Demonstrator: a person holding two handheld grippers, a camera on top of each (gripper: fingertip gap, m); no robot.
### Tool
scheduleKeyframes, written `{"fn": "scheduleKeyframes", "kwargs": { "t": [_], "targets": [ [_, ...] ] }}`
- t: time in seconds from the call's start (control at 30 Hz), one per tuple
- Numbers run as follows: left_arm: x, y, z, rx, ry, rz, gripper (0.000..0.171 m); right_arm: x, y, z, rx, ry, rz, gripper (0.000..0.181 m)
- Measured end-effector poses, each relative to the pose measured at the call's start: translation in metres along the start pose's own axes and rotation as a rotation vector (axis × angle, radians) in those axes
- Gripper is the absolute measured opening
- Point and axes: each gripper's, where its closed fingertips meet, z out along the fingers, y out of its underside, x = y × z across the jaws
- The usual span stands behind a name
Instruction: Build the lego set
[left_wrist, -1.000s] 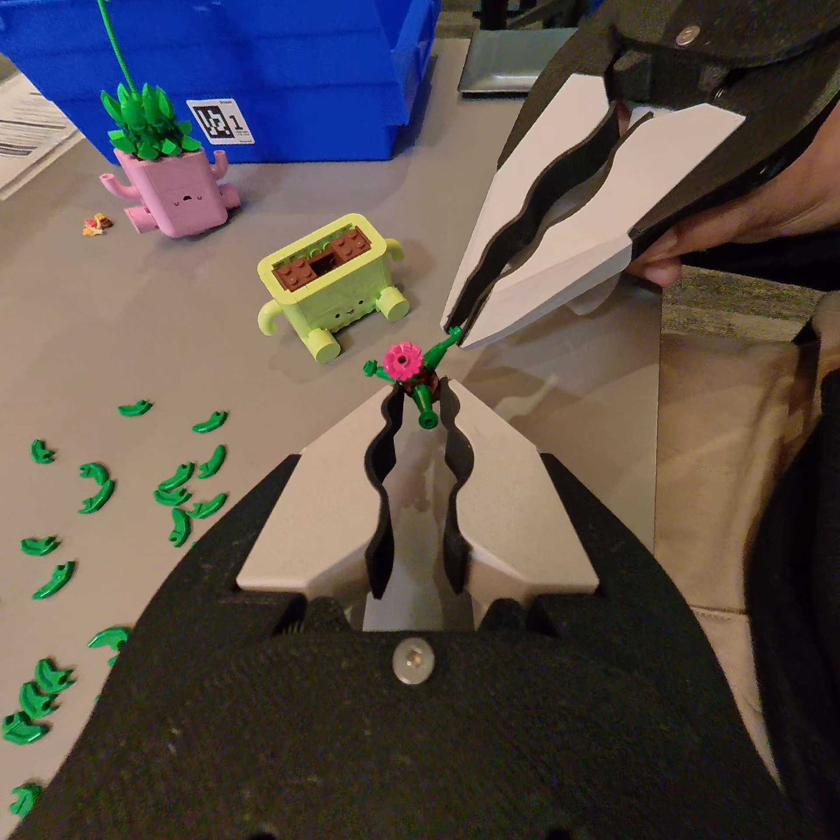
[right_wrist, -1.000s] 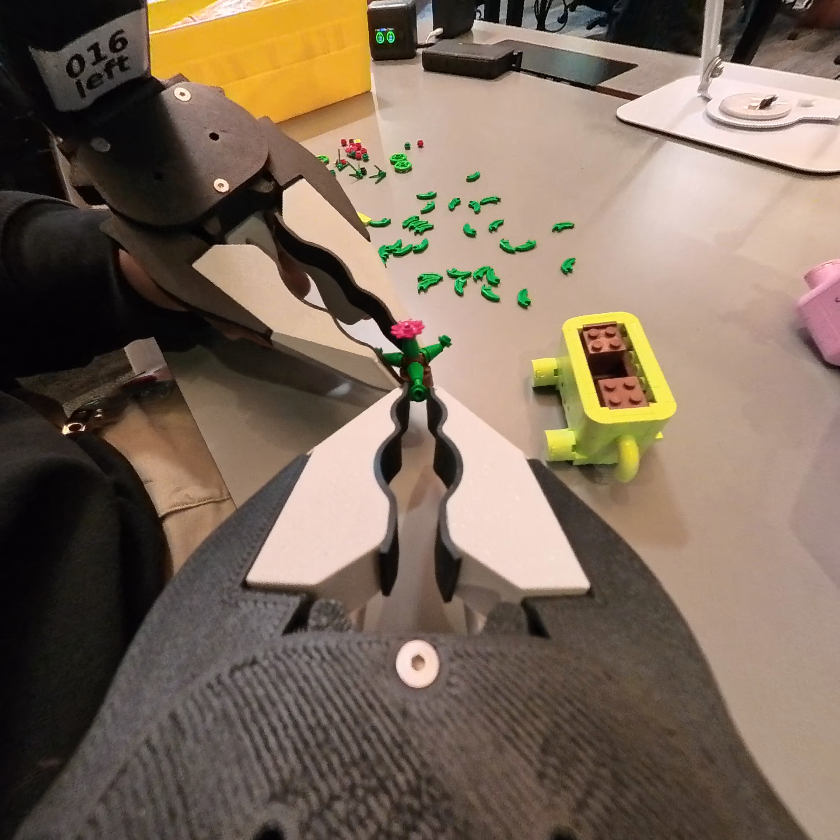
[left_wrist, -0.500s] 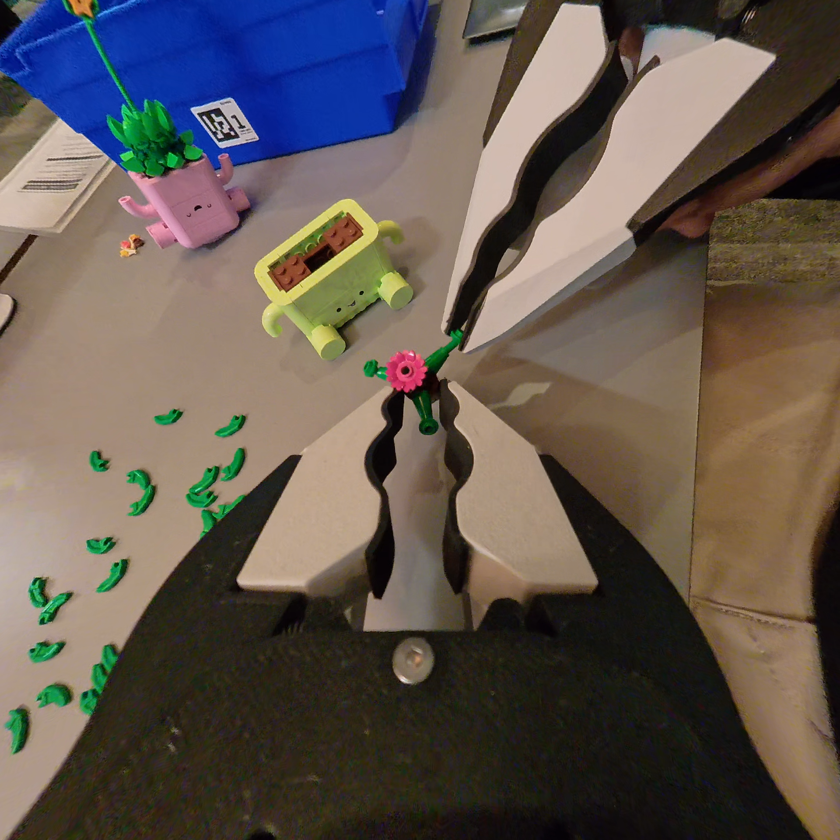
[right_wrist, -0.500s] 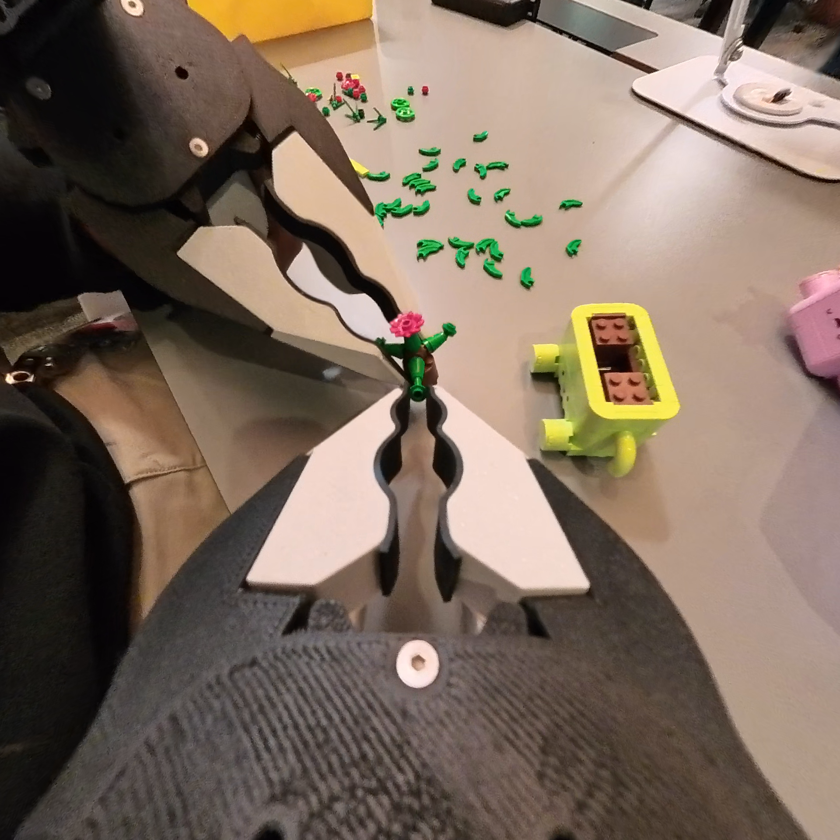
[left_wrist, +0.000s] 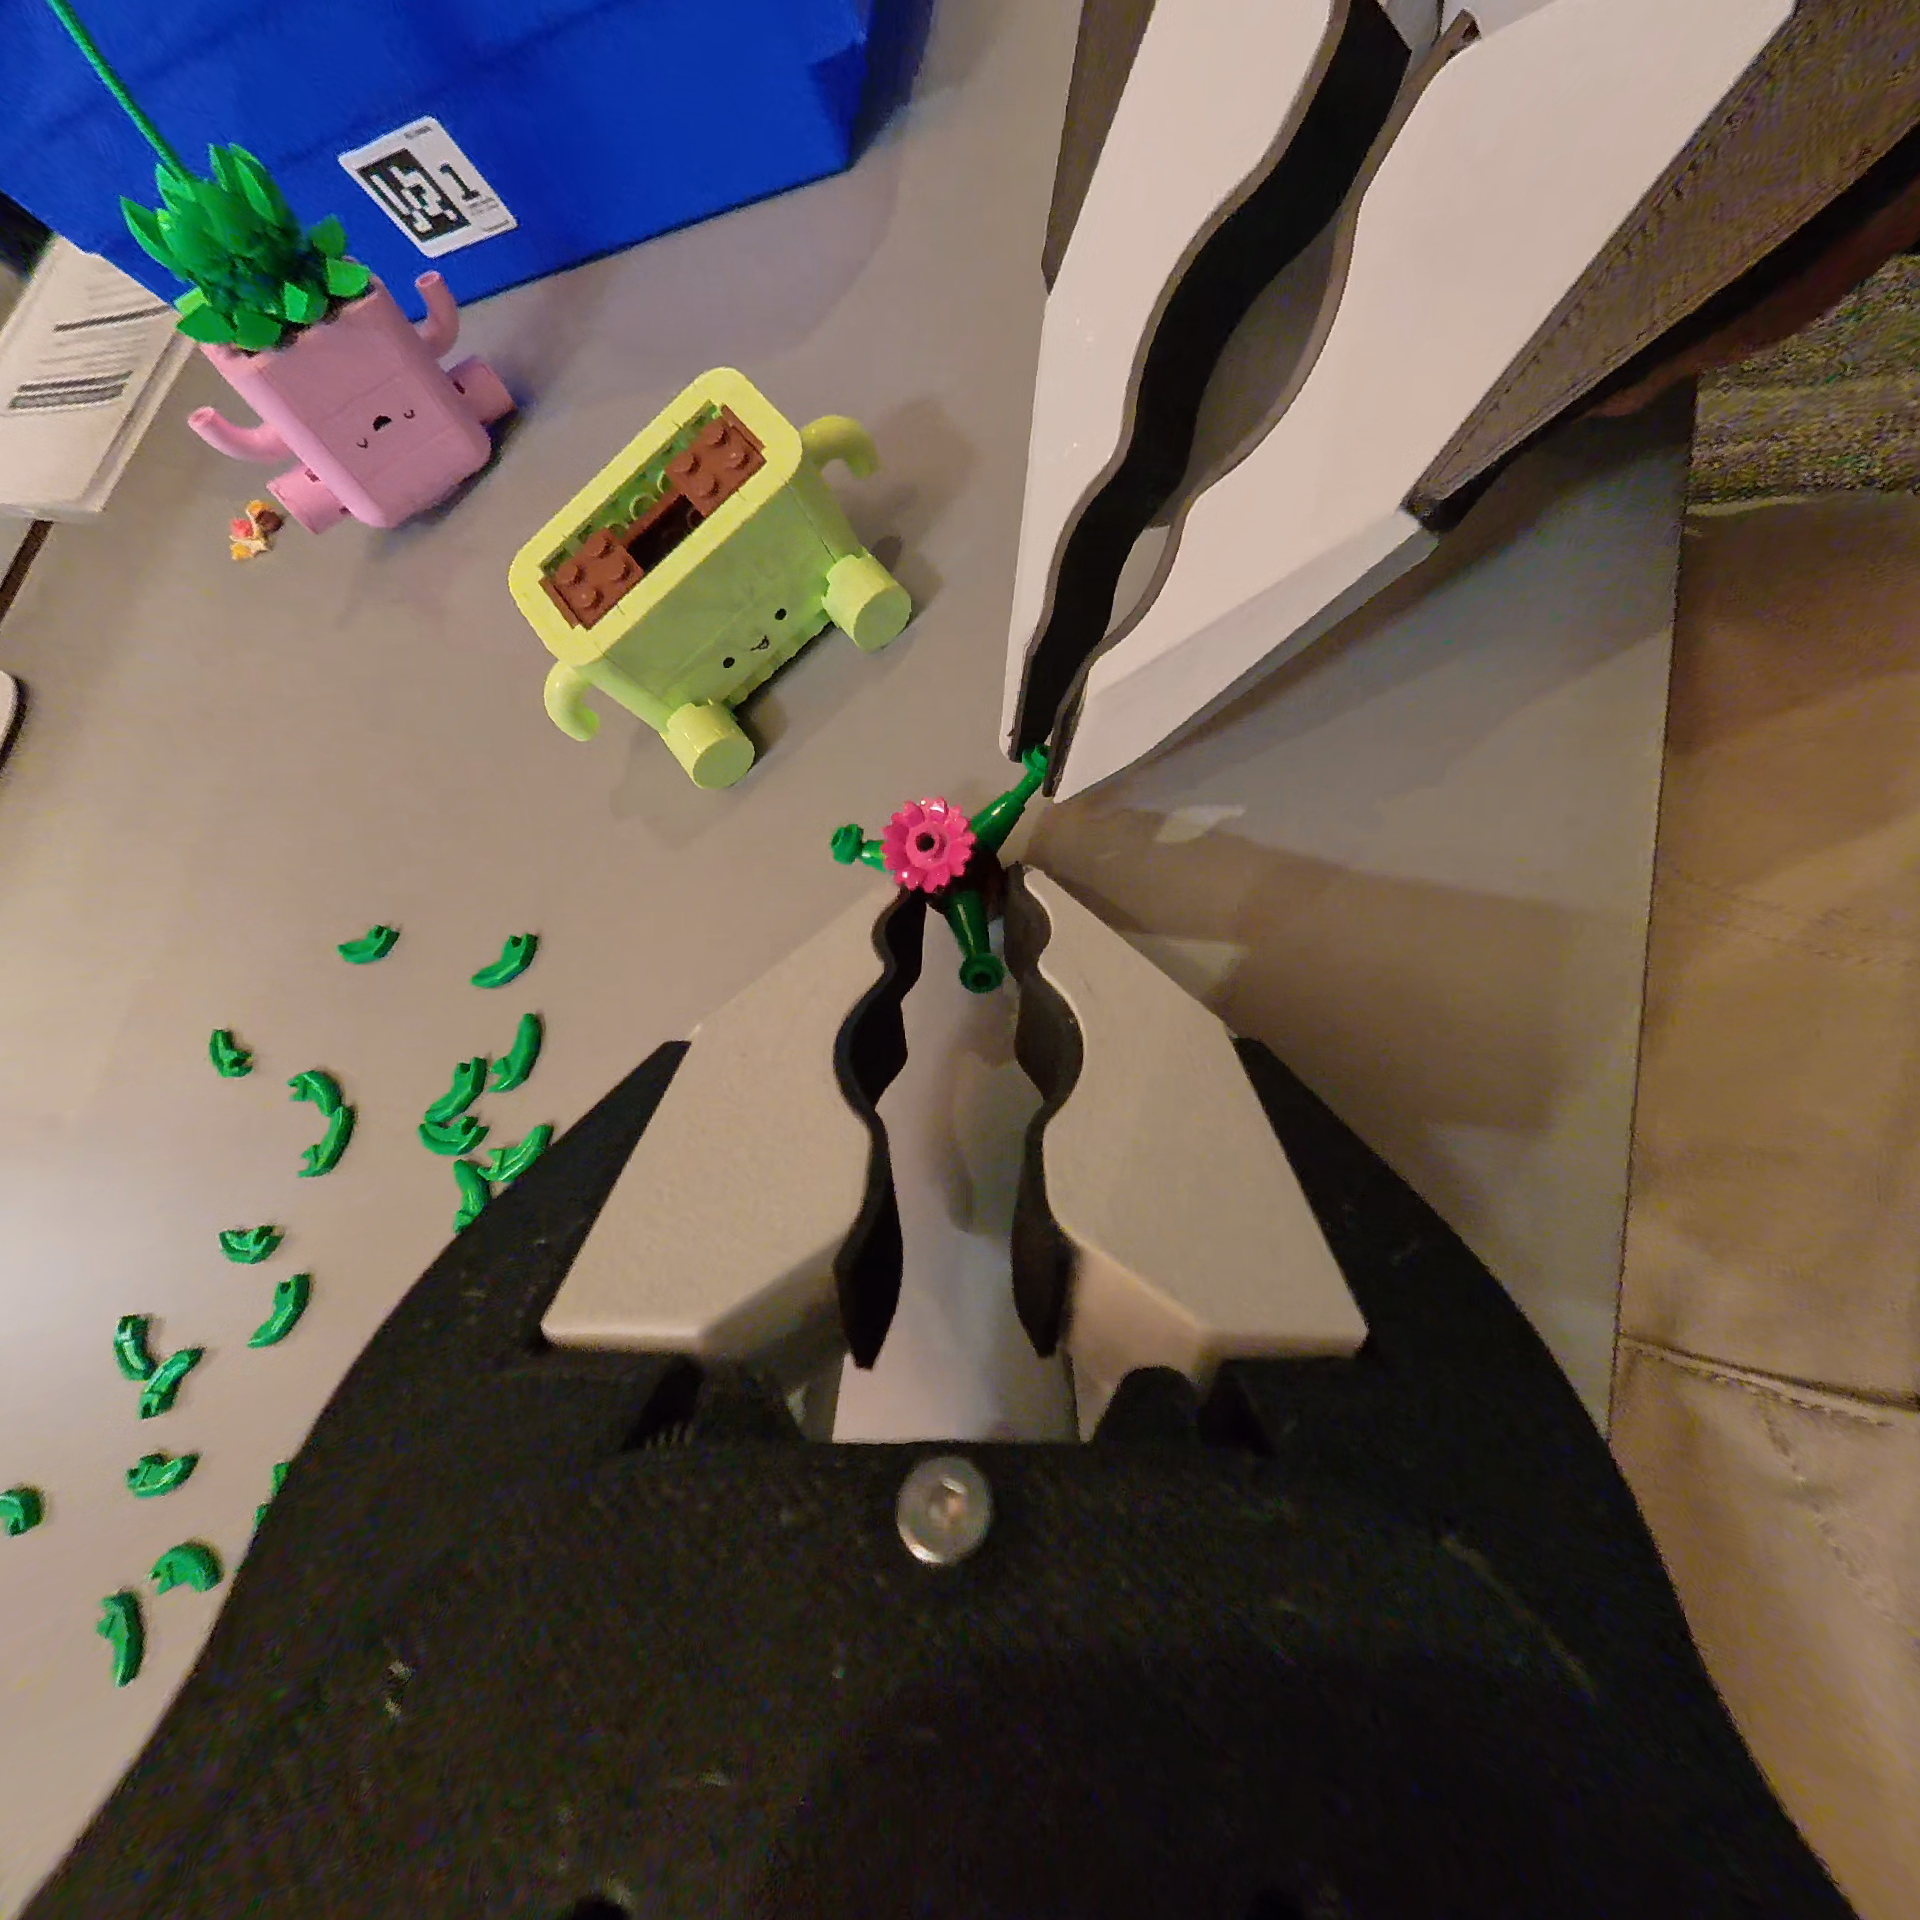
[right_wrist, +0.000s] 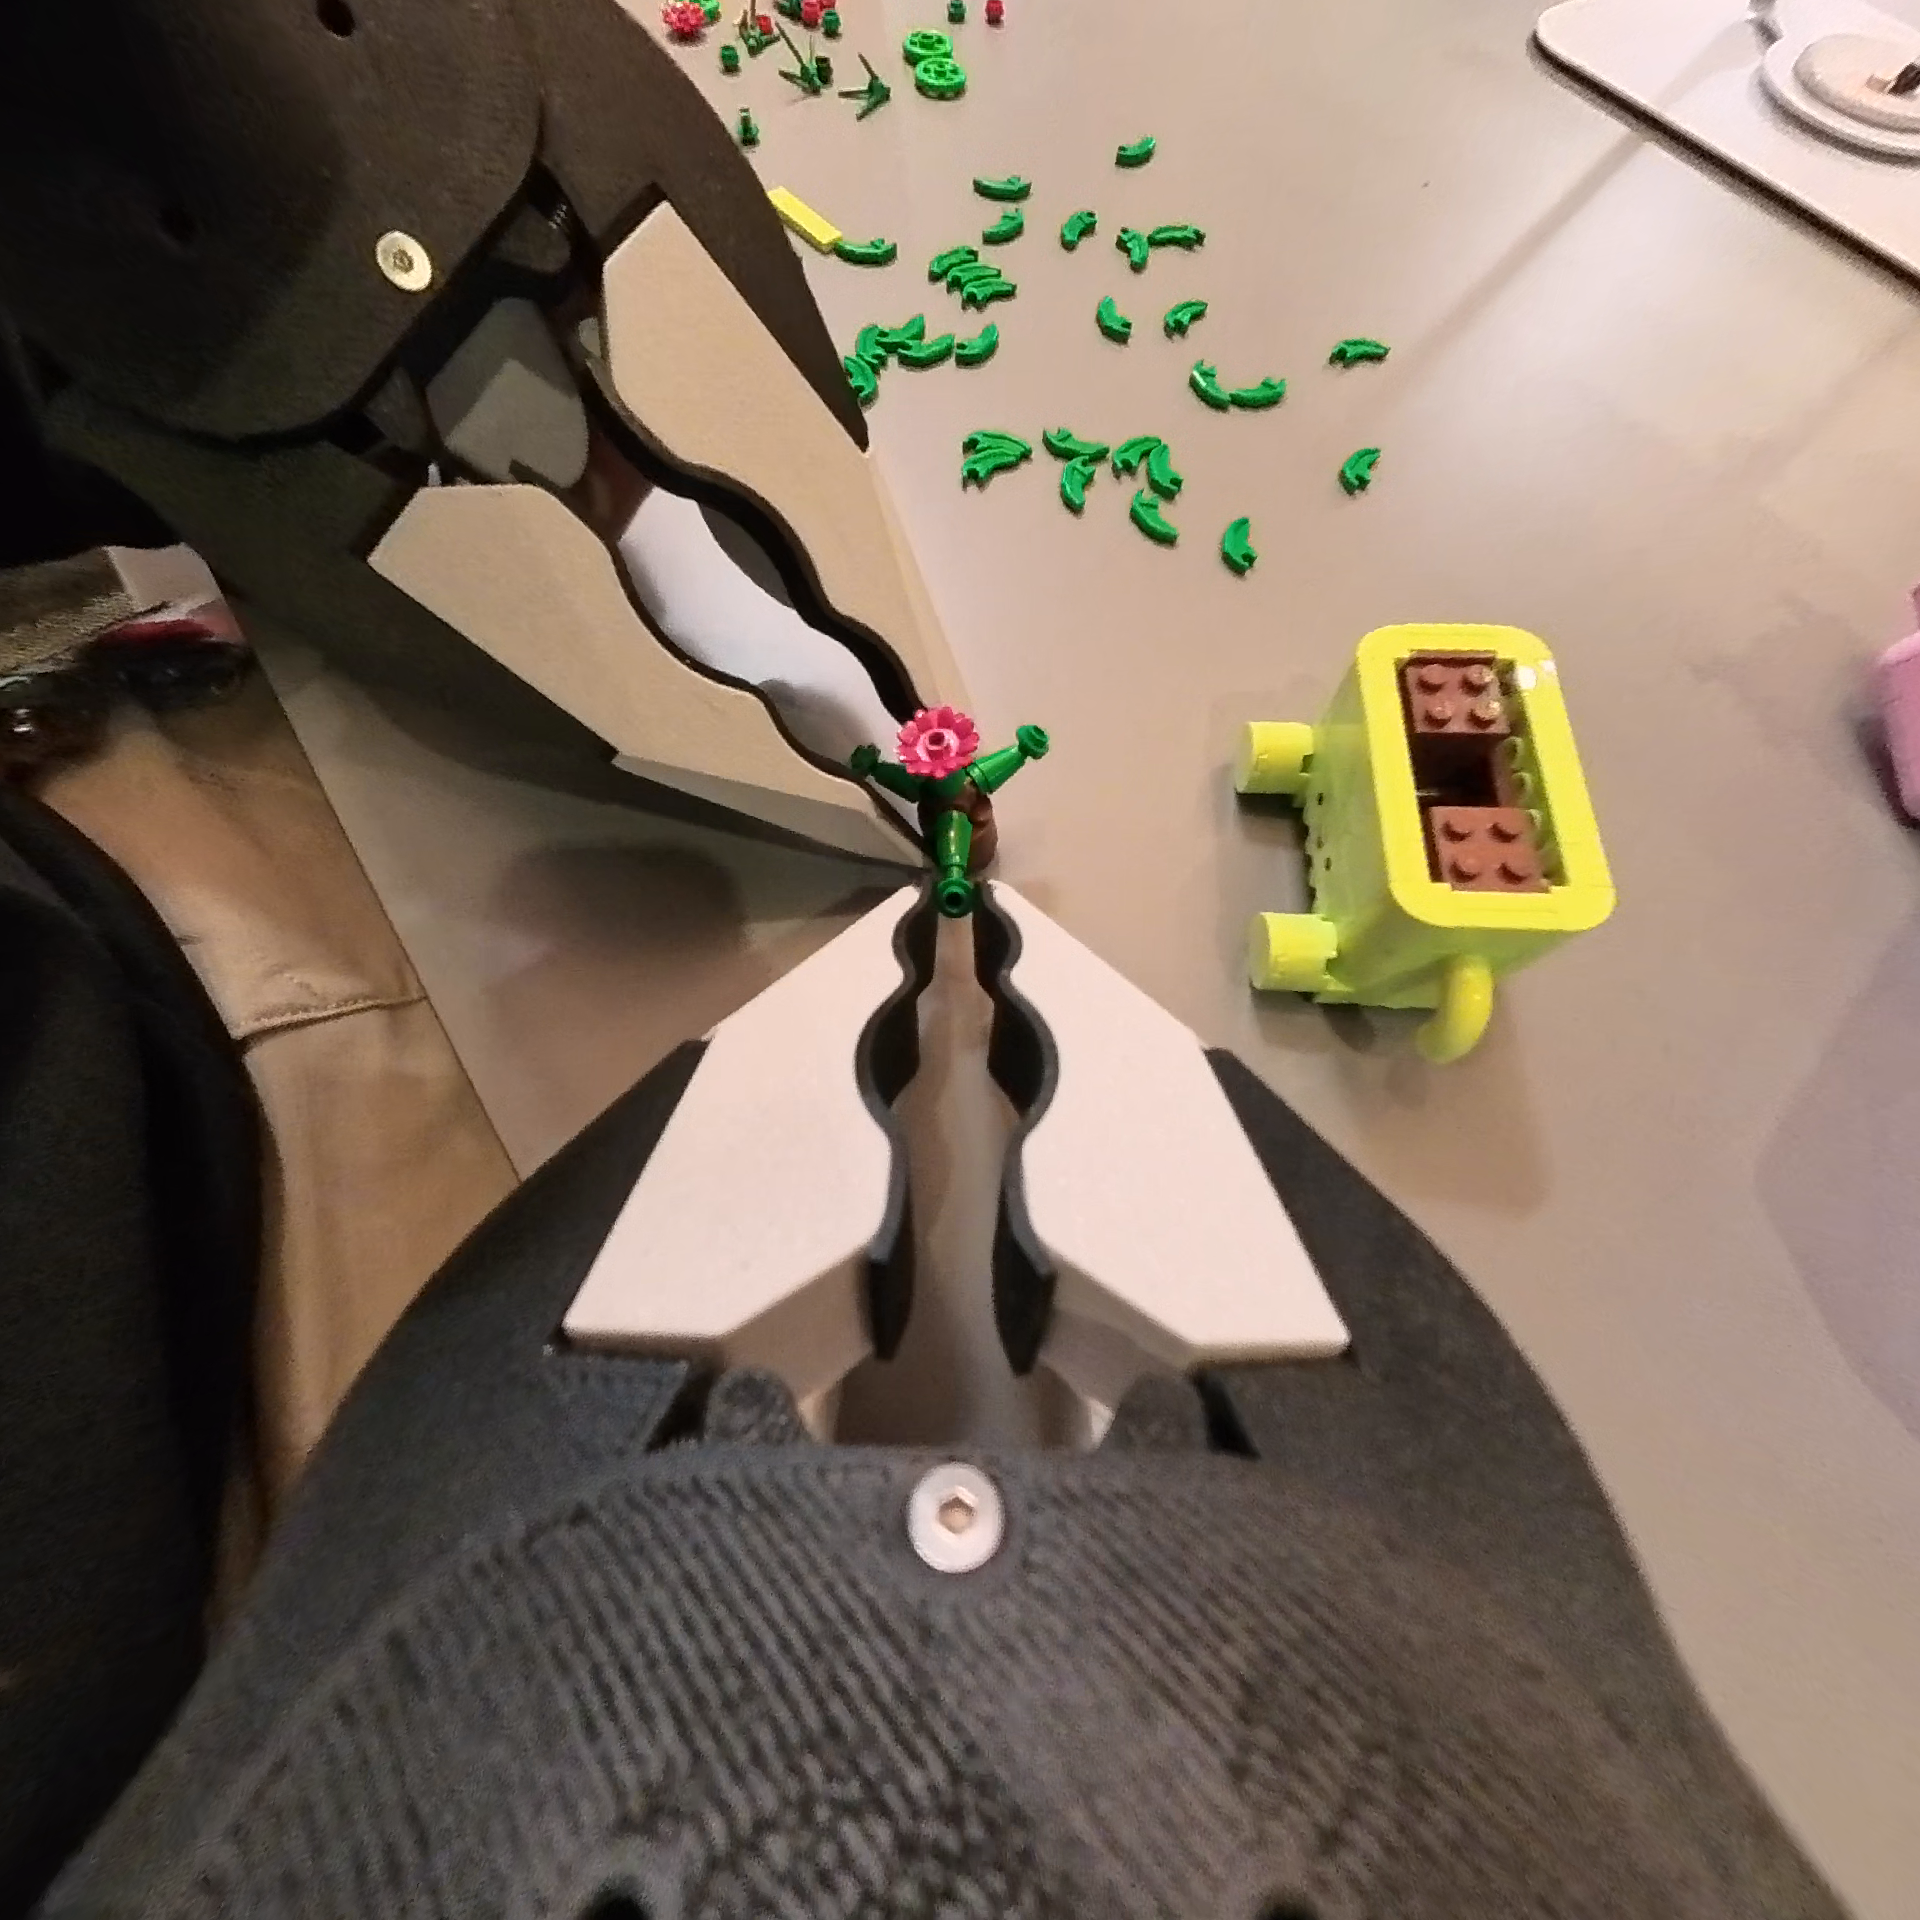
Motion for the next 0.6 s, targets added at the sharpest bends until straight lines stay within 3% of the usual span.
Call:
{"fn": "scheduleKeyframes", "kwargs": {
  "t": [0.27, 0.6],
  "targets": [
    [-0.0009, 0.0012, 0.0011, -0.009, 0.007, -0.017, 0.013, 0.0037, 0.0, 0.0015, -0.002, -0.027, 0.065, 0.005],
    [-0.0002, 0.0015, 0.0017, -0.011, 0.052, -0.053, 0.013, 0.0029, 0.0014, 0.0014, -0.02, -0.234, 0.253, 0.005]
  ]
}}
